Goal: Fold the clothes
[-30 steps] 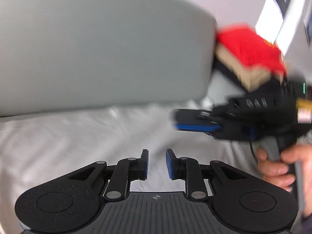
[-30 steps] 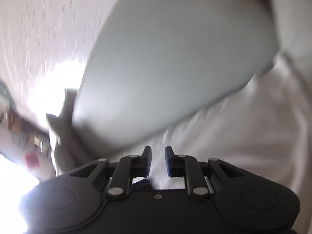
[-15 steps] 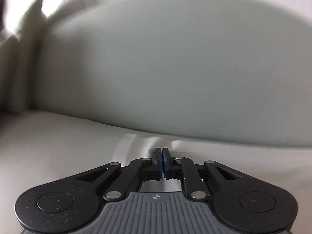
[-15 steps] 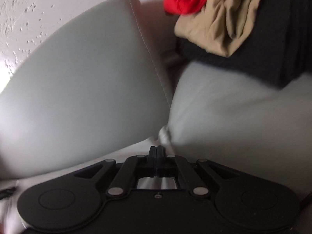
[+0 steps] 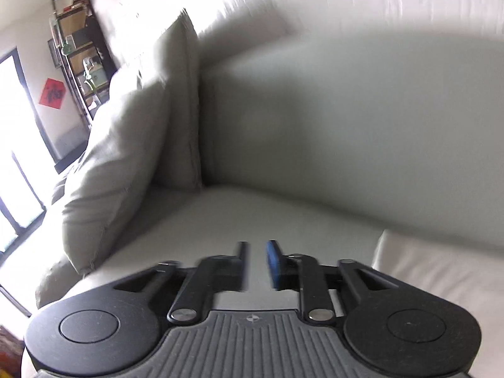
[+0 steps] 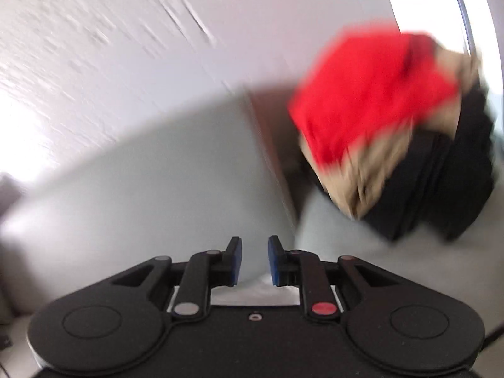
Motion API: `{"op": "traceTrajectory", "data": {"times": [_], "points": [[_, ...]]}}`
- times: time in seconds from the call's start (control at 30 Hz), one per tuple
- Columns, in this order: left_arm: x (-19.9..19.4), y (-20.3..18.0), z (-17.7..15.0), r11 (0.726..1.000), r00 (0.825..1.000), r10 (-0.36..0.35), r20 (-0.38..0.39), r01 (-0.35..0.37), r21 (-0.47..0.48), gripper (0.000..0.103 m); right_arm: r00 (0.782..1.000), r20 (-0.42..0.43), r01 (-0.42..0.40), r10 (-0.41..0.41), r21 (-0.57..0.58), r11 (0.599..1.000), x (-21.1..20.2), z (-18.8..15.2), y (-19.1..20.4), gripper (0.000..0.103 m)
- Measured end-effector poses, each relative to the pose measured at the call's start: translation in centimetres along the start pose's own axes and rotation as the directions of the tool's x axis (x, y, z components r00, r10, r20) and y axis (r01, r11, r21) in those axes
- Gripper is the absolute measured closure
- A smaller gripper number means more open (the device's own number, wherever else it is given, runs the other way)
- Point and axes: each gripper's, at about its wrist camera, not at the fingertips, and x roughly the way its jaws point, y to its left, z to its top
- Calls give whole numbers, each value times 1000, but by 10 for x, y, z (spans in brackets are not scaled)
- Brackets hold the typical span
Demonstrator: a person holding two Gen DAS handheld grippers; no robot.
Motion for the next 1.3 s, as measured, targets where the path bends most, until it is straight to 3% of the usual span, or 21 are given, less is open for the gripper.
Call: {"op": "traceTrajectory", "data": {"times": [0.1, 0.2, 0.27, 0.33, 0.4, 0.53, 0.63, 0.73, 0.8, 0.9, 0.93, 1.0, 1.07, 1.23, 1.3], "points": [[-70, 54, 2, 982, 984, -158, 83, 165, -95, 69, 993, 83, -80, 80, -2, 997, -69, 19, 18, 74], [-139, 104, -14, 933, 941, -301, 157, 324, -155, 69, 971, 168, -170, 171, -17, 985, -144, 29, 27, 70], [-161, 115, -13, 904, 907, -369, 202, 401, -148, 68, 959, 204, -190, 196, -46, 981, -181, 38, 29, 68], [-178, 126, -22, 884, 878, -415, 237, 451, -122, 66, 946, 238, -208, 221, -76, 975, -218, 46, 30, 64], [-185, 139, -37, 888, 873, -430, 230, 456, -68, 62, 953, 203, -211, 223, -80, 974, -232, 38, 19, 51], [-163, 136, -78, 903, 899, -431, 78, 430, 25, 59, 974, 110, -191, 199, -84, 978, -248, 9, -5, 44], [-132, 115, -115, 910, 906, -415, -90, 415, -16, 59, 994, -4, -107, 107, -84, 991, -228, -38, -23, 44], [-109, 98, -138, 892, 850, -446, -281, 446, -67, 59, 988, -153, 8, -20, -75, 997, -211, -85, -38, 52], [-110, 90, -139, 874, 837, -474, -274, 485, -32, 57, 974, -228, 11, -10, 1, 1000, -201, -90, -48, 55], [-123, 68, -140, 904, 917, -368, -157, 392, 169, 47, 962, -270, 40, -32, 22, 999, -193, -94, -54, 55], [-126, 62, -143, 901, 924, -357, -134, 379, 212, 42, 959, -284, 24, -18, 20, 1000, -191, -96, -53, 55], [-128, 51, -150, 876, 913, -385, -136, 408, 258, 40, 949, -314, -8, 13, 17, 1000, -186, -101, -51, 76], [-119, 42, -153, 859, 903, -397, -167, 429, 279, 40, 935, -351, -47, 40, -11, 999, -179, -110, -38, 84], [-102, 20, -162, 858, 892, -360, -273, 432, 279, 41, 890, -446, -147, 98, -76, 986, -161, -134, -6, 84], [-107, 20, -163, 861, 893, -354, -277, 427, 276, 41, 861, -503, -146, 76, -100, 984, -151, -148, 2, 83]]}}
